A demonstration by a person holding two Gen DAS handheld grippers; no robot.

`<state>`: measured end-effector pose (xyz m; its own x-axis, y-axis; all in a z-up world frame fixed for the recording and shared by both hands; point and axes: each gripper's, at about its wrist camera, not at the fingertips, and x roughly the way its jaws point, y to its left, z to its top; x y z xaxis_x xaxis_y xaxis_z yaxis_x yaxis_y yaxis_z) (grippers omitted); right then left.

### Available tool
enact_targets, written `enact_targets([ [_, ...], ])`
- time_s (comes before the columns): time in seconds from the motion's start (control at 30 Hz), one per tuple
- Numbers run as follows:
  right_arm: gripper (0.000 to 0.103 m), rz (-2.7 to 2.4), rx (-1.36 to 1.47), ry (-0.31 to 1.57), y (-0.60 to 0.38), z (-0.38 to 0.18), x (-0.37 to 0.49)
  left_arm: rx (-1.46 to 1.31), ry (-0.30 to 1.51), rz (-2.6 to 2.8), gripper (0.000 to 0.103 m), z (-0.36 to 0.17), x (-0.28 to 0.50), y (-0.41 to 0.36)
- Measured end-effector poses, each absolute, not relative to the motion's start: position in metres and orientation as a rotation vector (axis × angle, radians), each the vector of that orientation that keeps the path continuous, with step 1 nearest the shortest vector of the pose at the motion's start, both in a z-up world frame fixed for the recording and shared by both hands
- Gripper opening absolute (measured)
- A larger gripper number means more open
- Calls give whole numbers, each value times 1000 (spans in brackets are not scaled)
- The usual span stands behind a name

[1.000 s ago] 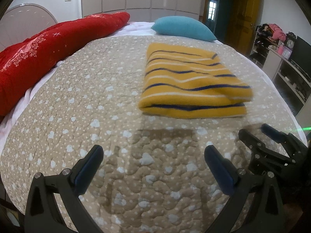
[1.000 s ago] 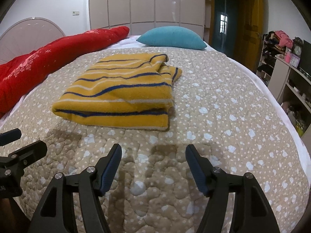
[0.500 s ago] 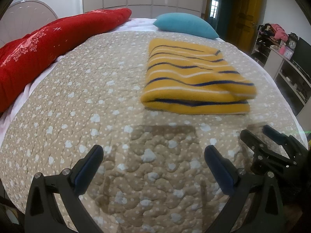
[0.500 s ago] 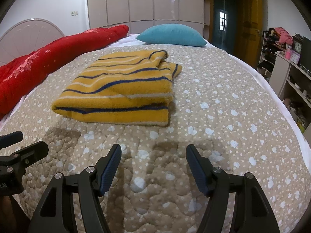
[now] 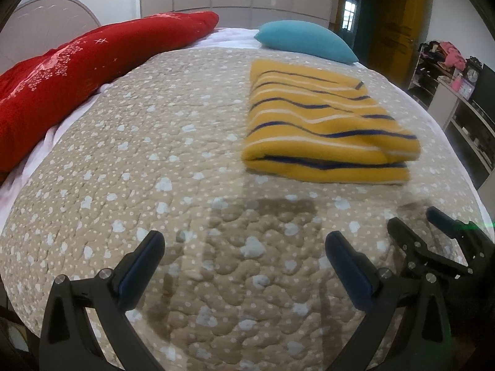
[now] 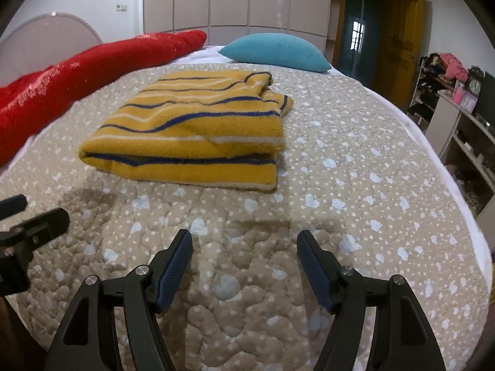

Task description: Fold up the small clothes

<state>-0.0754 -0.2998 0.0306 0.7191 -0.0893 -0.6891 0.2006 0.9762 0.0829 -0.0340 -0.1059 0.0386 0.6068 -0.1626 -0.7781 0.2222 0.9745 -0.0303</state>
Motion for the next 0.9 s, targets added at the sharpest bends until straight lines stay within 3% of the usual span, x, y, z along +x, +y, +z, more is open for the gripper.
enact_targets([
  [0.37, 77, -233, 30, 782, -283, 37, -79, 71, 893, -185, 103, 39, -34, -97],
  [0.9, 80, -238, 57, 802, -290, 37, -83, 112, 888, -188, 103, 41, -42, -107],
])
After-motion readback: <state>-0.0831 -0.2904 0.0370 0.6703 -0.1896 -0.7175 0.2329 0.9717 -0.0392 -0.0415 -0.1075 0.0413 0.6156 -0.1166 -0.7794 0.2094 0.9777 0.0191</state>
